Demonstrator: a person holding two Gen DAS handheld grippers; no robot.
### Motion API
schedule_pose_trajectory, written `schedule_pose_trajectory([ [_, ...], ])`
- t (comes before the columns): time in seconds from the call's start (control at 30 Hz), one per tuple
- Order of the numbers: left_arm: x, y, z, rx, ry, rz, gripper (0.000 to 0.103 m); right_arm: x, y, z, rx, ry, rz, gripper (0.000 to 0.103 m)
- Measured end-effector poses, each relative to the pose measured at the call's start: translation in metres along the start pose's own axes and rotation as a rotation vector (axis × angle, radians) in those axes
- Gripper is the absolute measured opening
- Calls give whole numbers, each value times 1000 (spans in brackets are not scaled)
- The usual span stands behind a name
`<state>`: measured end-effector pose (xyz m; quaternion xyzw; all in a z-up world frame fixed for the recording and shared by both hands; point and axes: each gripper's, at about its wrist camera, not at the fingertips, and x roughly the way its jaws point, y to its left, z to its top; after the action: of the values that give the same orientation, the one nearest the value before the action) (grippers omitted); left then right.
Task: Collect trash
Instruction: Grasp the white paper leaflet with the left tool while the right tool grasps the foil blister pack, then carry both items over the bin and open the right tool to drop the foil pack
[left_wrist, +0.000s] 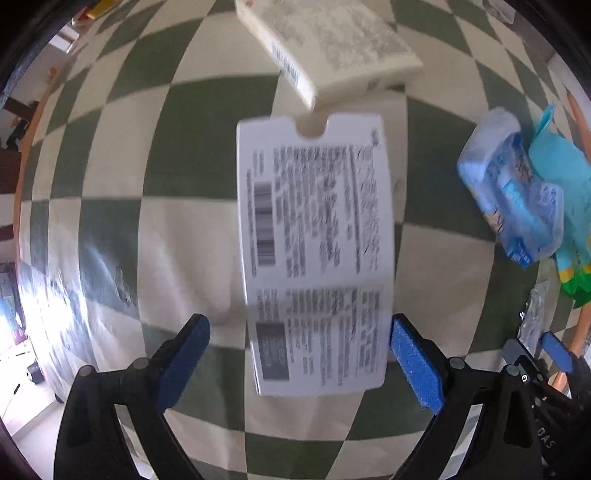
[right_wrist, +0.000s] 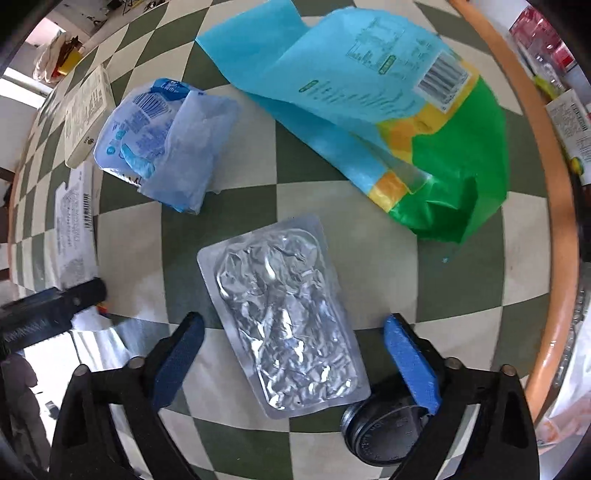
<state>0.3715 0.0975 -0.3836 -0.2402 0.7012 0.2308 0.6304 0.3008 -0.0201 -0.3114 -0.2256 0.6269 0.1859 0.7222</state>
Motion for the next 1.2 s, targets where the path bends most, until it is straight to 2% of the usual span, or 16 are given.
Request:
schedule_pose_trajectory([
  [0.03,-2,-2,2,10,-14,4,96,-2,1,-4,2,-10,-16,83],
  [0.07,-3,-4,4,18,-26,4,87,-5,1,-6,4,-29,-35,69],
  [0.1,-5,-9,6,19,-38,-13,82,-7,0,-7,3,-52,-46,69],
  [0.13,-6,-11,8,18,-36,-22,71,-8,-1,-11,7,-57,-25,69],
  [0.17,-9,-14,8,23,-45,-20,70,-8,-2,-12,9,-63,-17,69],
  [0.27,-10,-20,4,54,-54,-20,70,-6,-4,-15,2,-71,-11,68],
  [0.37,-11,-25,-8,83,-61,-11,70,-9,-11,-21,24,-71,31,67],
  [0.6,-23,-32,-64,131,-103,14,70,-22,-24,-26,58,-92,92,67],
  [0.7,-30,-40,-74,139,-112,9,70,-29,-24,-29,62,-105,111,67],
  [0.73,-30,-34,-88,143,-118,6,70,-32,-23,-32,60,-112,116,67],
  [0.87,-39,-24,-108,154,-147,11,70,-50,-17,-40,66,-129,134,67],
  [0.97,-44,-15,-110,152,-164,7,70,-58,-12,-53,75,-143,148,66],
  [1.07,-48,-6,-131,156,-188,-4,70,-70,-4,-70,75,-164,154,66],
  [1.2,-63,17,-177,179,-222,-29,70,-86,13,-101,86,-204,162,66],
])
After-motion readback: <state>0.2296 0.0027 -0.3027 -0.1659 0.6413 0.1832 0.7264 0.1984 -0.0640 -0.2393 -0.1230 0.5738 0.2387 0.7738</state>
